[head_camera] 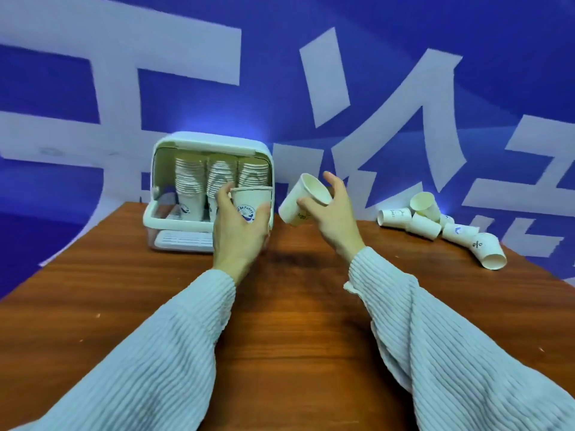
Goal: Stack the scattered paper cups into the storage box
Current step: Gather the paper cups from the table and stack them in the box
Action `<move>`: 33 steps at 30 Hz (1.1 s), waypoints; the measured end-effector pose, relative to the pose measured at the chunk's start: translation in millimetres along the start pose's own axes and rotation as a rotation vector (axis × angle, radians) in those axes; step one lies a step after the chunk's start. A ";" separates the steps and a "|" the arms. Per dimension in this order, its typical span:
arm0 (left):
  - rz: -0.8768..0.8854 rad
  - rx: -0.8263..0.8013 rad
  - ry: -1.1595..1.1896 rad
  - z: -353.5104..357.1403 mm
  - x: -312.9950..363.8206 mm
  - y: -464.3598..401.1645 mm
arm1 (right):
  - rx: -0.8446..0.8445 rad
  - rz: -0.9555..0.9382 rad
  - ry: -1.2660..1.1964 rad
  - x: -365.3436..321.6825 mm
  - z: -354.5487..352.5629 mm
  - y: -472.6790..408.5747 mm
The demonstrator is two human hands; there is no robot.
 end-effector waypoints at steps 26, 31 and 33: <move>0.139 0.079 -0.141 -40.7 23.0 -88.0 | -0.726 -0.095 0.424 28.4 145.6 -58.3; 0.122 0.005 -0.360 -12.2 21.7 -106.5 | -0.591 -0.046 0.241 47.7 149.5 -53.3; 0.057 -0.002 -0.391 -10.4 14.7 -111.7 | -0.545 0.009 0.166 64.0 155.0 -54.6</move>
Point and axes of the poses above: each hand's wrist, its own y-axis away from the middle knuckle, its own z-axis out of the palm, x = y × z, the point moved 4 cm from there along -y, towards the middle knuckle, and after that the axes turned 15 degrees about -z, right-handed, at the moved point
